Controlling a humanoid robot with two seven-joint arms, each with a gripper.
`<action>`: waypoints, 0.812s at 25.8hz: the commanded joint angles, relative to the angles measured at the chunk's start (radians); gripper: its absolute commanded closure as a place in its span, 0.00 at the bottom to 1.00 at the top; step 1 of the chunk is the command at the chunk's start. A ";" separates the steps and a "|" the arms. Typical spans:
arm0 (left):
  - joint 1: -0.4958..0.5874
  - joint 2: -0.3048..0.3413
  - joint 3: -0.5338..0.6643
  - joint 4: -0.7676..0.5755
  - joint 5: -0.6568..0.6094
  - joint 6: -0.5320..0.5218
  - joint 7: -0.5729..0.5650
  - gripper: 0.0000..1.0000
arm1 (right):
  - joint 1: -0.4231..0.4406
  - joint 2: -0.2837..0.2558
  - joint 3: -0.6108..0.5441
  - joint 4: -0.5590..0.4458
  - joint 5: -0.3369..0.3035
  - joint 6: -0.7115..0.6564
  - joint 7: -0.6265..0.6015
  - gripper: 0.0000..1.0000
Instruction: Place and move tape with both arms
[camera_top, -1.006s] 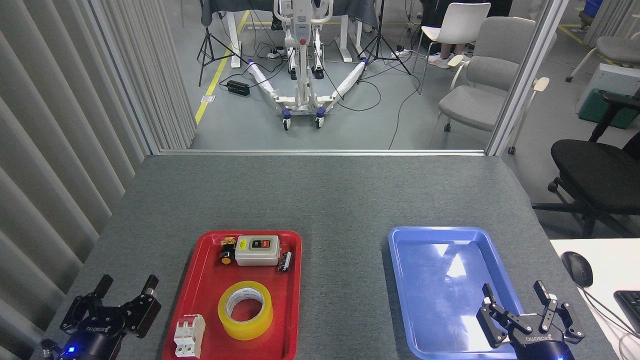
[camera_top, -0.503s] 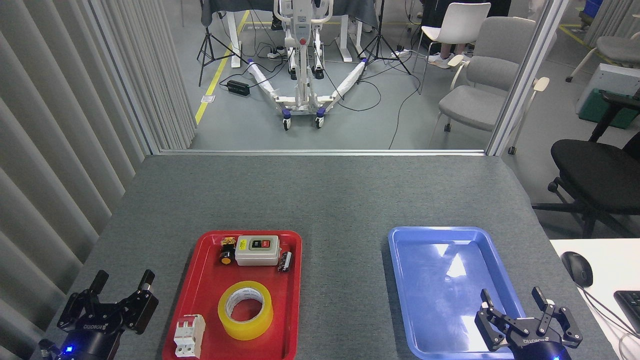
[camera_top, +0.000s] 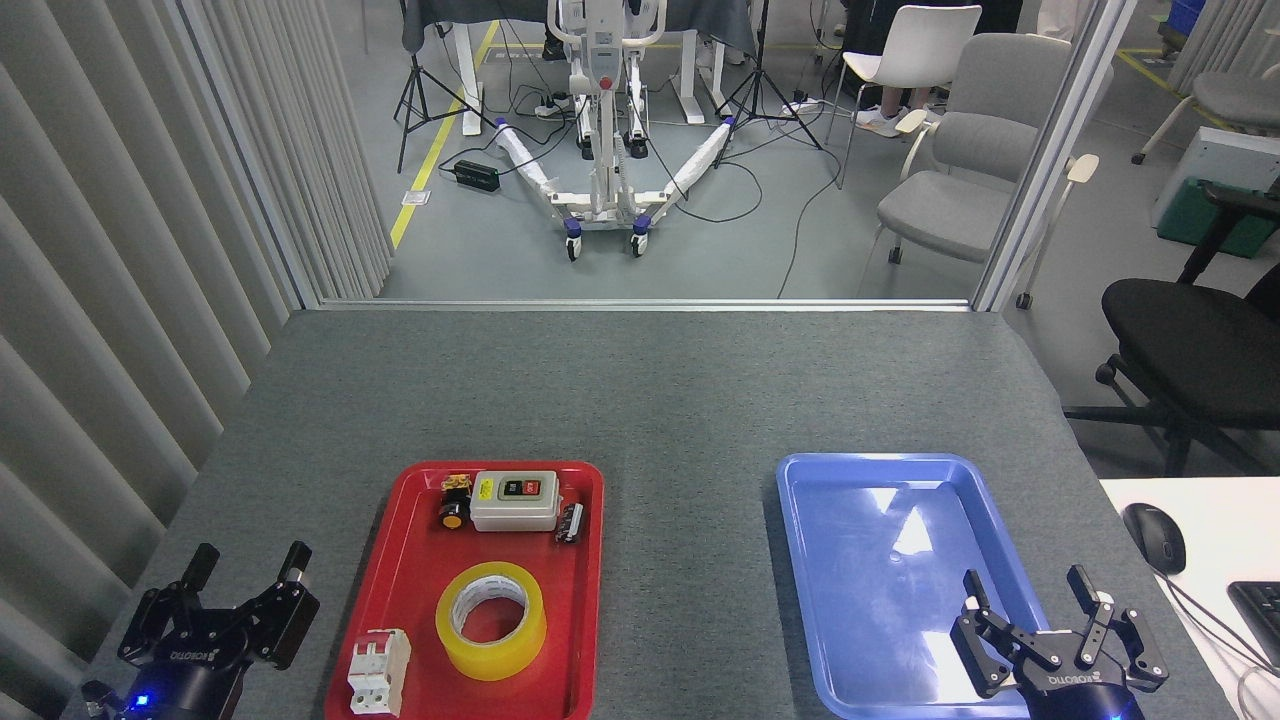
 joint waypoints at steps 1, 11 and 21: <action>0.000 -0.002 0.000 0.000 0.000 -0.004 -0.002 0.00 | -0.004 0.006 0.000 -0.001 -0.001 0.004 0.001 0.01; -0.147 0.047 -0.031 -0.110 0.008 0.001 -0.732 0.00 | -0.005 0.014 0.000 0.007 -0.001 -0.002 -0.008 0.01; -0.384 0.032 -0.268 -0.095 0.012 0.055 -1.006 0.01 | -0.004 0.020 -0.001 0.008 -0.001 -0.008 -0.010 0.01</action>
